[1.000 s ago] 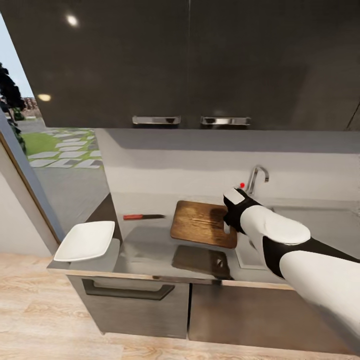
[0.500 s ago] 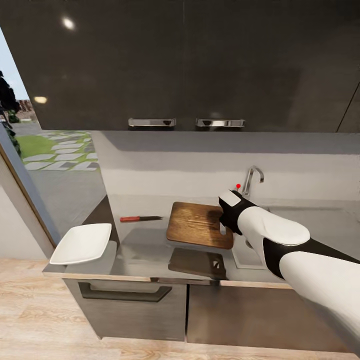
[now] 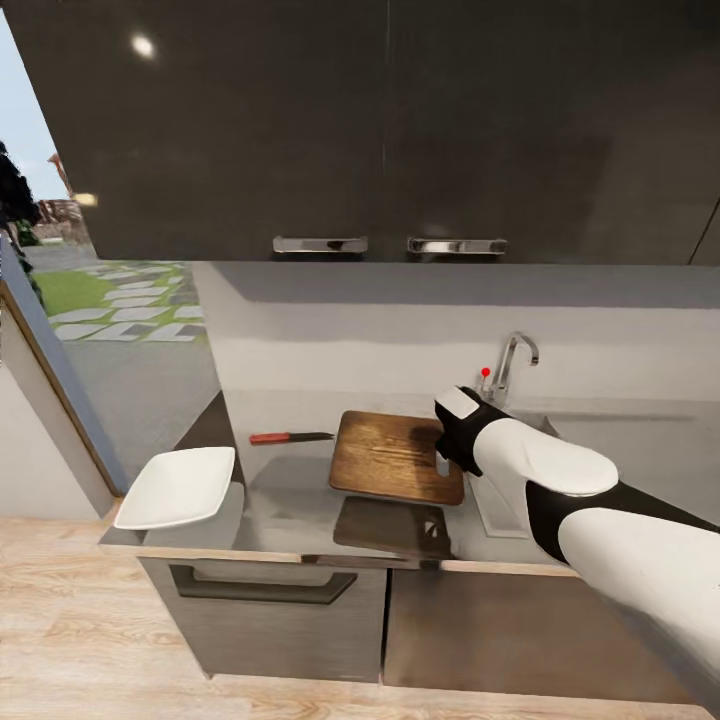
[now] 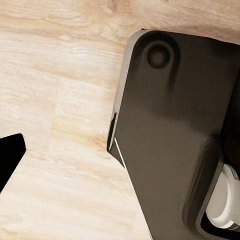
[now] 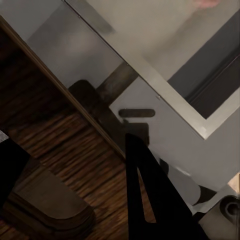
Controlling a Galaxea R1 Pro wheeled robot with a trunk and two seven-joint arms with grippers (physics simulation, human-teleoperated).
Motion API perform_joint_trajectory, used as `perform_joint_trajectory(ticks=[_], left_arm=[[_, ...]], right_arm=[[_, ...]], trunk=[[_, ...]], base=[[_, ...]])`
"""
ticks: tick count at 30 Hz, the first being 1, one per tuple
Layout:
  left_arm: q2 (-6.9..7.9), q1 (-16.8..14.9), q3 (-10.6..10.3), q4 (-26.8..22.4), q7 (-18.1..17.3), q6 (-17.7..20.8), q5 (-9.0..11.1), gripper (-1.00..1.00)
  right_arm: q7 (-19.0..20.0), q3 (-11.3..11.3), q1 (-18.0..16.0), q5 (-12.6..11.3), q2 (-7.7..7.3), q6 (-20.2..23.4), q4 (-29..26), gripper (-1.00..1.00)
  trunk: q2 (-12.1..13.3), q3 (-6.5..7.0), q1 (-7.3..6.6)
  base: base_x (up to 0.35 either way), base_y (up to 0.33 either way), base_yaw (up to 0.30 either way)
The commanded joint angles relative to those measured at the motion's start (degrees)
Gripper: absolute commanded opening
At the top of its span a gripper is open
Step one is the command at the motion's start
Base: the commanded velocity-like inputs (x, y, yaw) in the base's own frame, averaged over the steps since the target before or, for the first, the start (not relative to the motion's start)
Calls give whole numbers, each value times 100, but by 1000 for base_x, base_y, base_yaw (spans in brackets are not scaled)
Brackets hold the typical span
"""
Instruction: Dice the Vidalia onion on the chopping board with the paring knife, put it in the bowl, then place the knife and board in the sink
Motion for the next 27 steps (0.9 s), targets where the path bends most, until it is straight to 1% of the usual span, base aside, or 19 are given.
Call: perform_joint_trajectory(ticks=[1,8,16,18,21,24,27], left_arm=[[0,-4,12,10,-8,-28,12,100],[0,-4,12,11,-6,-22,12,100],[0,-4,12,9,-7,-19,12,100],[-3,-4,12,10,-8,-19,12,100],[-1,-4,12,9,-8,-21,12,100],[0,-4,12,9,-8,-20,12,100],[-2,-4,12,8,-8,-21,12,100]], right_arm=[[-4,-57,-3,62,7,46,-13,-100],[4,-45,19,118,7,77,-4,-100],[5,-24,226,150,7,147,-11,-100],[5,-21,246,254,7,159,-11,-100],[5,-20,296,548,7,166,-11,-100],[5,-19,314,648,7,171,-11,-100],[8,-19,322,688,7,175,-11,-100]], trunk=[[-12,-11,4],[-12,-11,4],[-12,-11,4],[-12,-11,4],[-12,-11,4],[-12,-11,4],[-12,-11,4]], base=[[0,91,0],[0,27,0],[0,2,0],[0,0,0],[0,0,0],[0,0,0],[0,0,0]])
